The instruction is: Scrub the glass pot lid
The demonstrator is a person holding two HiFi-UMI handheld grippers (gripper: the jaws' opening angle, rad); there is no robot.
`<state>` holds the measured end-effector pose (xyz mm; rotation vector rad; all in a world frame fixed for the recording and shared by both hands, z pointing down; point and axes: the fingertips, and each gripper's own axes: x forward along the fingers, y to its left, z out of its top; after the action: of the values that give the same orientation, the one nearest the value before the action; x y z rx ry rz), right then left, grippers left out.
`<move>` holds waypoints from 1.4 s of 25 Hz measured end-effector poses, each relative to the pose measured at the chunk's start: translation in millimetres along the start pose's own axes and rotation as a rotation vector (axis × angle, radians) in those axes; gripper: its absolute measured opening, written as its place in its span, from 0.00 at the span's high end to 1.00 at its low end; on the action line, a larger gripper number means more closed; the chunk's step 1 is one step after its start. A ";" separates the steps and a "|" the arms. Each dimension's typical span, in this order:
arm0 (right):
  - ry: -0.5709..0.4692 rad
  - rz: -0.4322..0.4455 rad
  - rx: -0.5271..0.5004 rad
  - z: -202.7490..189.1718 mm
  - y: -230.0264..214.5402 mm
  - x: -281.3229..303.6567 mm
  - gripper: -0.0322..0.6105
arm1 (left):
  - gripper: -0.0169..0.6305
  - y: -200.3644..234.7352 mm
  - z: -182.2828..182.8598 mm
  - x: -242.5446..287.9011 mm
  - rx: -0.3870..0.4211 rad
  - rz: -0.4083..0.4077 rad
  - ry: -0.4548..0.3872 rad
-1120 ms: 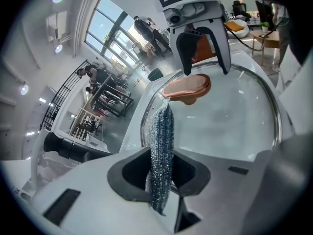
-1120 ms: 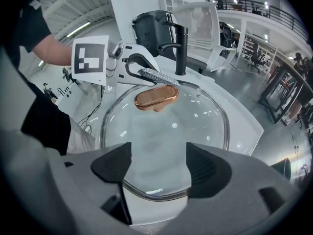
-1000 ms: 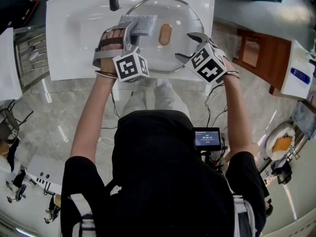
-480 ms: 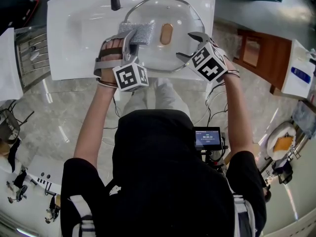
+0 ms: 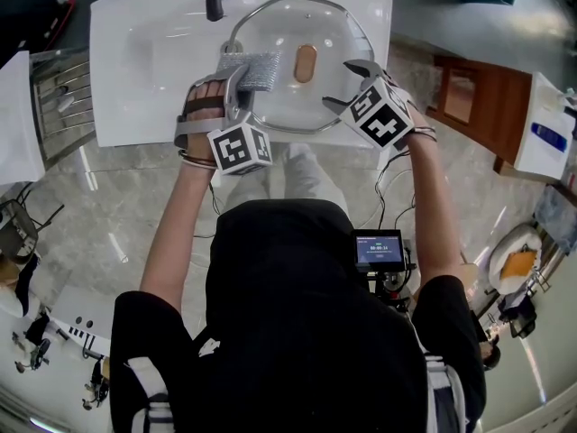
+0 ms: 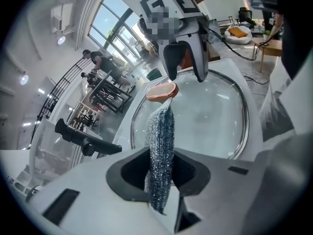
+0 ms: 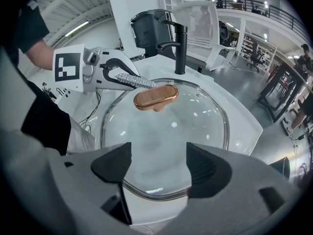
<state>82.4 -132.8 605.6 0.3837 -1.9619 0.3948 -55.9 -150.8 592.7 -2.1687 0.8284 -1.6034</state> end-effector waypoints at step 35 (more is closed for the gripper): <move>-0.231 -0.221 0.160 60.2 7.7 -80.2 0.83 | 0.85 33.7 30.8 -89.1 -0.218 -0.038 -0.131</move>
<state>62.4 -145.1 507.8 0.7716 -2.0894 0.3786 -53.7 -124.6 496.0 -2.4232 0.9649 -1.4278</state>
